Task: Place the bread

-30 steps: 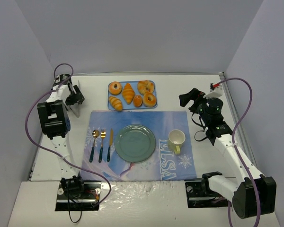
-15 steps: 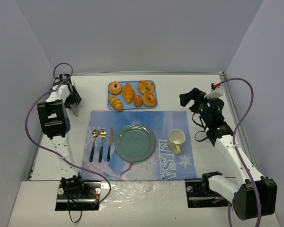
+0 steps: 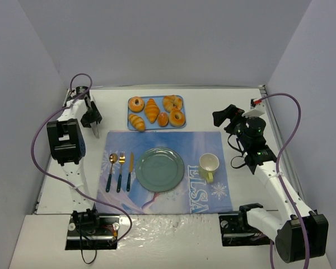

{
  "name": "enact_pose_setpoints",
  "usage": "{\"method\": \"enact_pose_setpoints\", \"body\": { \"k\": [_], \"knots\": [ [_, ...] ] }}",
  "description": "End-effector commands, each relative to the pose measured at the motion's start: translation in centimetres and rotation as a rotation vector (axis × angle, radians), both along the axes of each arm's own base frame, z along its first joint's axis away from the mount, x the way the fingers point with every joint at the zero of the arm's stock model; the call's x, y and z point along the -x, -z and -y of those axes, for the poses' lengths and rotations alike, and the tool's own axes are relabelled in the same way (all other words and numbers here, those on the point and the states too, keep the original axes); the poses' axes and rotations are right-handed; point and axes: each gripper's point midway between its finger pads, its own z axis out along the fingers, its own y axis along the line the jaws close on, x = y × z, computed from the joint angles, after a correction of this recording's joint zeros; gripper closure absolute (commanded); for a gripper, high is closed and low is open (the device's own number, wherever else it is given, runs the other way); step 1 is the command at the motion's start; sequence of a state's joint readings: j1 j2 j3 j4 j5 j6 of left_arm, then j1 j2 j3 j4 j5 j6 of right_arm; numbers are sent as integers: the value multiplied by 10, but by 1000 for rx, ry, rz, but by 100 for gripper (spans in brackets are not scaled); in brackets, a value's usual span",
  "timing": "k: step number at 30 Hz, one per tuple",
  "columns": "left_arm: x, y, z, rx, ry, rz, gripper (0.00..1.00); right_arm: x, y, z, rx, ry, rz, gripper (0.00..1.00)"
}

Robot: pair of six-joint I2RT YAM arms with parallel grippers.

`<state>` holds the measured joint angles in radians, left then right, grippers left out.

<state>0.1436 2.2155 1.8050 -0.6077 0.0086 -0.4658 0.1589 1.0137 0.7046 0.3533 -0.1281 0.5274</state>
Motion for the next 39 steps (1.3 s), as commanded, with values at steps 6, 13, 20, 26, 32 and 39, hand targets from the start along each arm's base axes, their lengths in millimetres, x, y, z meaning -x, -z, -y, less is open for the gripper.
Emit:
{"method": "enact_pose_setpoints", "body": {
  "k": [6, 13, 20, 26, 32, 39],
  "knots": [
    [-1, -116, 11, -78, 6, 206, 56, 1, -28, -7, -32, -22, 92, 0],
    [7, -142, 20, -107, 19, 245, 56, 2, -29, -7, -36, -26, 94, 0],
    [14, -166, 35, -122, 51, 282, 59, 2, -28, -8, -42, -30, 92, 0],
    [26, -193, 60, -137, 113, 315, 60, 2, -30, -9, -43, -35, 94, 0],
    [44, -213, 100, -137, 214, 349, 60, 2, -31, -11, -43, -39, 94, 0],
    [66, -215, 140, -107, 314, 346, 60, 3, -31, -11, -43, -39, 94, 0]
  ]
}}
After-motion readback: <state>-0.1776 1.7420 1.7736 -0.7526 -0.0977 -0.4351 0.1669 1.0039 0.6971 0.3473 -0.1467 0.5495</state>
